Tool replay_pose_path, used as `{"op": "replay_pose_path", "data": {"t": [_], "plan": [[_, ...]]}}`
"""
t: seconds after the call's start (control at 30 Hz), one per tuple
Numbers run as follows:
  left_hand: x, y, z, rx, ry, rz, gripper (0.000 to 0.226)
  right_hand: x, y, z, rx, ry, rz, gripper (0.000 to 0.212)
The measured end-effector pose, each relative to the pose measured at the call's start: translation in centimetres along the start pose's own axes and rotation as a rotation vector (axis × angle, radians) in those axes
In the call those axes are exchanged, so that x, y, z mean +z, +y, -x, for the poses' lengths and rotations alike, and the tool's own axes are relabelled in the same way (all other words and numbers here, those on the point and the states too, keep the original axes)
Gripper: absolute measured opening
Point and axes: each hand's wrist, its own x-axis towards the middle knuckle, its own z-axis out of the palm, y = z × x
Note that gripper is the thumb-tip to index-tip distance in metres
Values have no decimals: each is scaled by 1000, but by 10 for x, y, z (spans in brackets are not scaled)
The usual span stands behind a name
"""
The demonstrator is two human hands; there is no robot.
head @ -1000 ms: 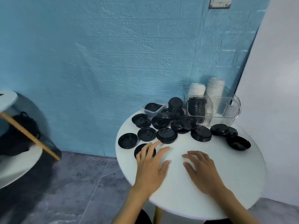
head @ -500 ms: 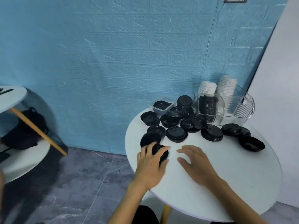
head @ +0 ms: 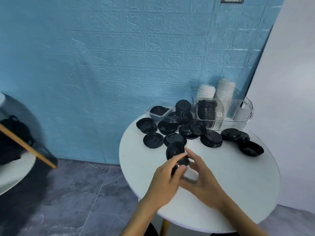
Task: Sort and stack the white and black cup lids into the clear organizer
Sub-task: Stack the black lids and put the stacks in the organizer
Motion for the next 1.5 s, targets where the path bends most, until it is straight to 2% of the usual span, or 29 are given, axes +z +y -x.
{"op": "replay_pose_path", "data": {"t": [0.07,0.2,0.37,0.43,0.5,0.63,0.73,0.87,1.0,1.1,1.17,1.27,1.3,1.4,1.5], "plan": [[3,1,1,-49,10,119,31,7,-4,0,8,32,18,96],[6,4,3,-96,23,195,27,13,-8,-1,-4,165,229,71],[0,-4,3,-103,196,32,26,-6,-19,2,-59,269,410,67],[-3,-7,2,-126,273,16,23,-14,-22,8,-65,239,447,69],[-6,-11,0,-158,324,44,21,-18,-22,16,-55,134,482,72],[-12,-15,-12,-200,302,23,26,-16,-17,32,-63,-49,610,74],[-10,-14,-28,-234,223,-19,36,-18,-12,34,-92,-100,717,64],[1,-10,-49,-288,209,-149,55,-18,-6,31,-61,-130,714,64],[3,-14,-55,-305,278,-175,49,-18,-2,26,-32,-139,733,66],[0,-16,-53,-278,369,-27,36,-19,-2,19,-1,-102,679,64],[-1,-15,-47,-220,405,16,35,-20,-2,16,22,-21,564,58],[2,-11,-38,-63,400,-44,25,-25,-5,7,100,190,217,59],[4,-9,-36,4,378,-82,25,-28,-8,2,130,215,97,61],[8,-4,-31,188,273,-202,26,-36,-15,-10,173,131,-75,57],[5,-3,-26,226,188,-216,21,-36,-12,-10,174,102,-52,44]]}}
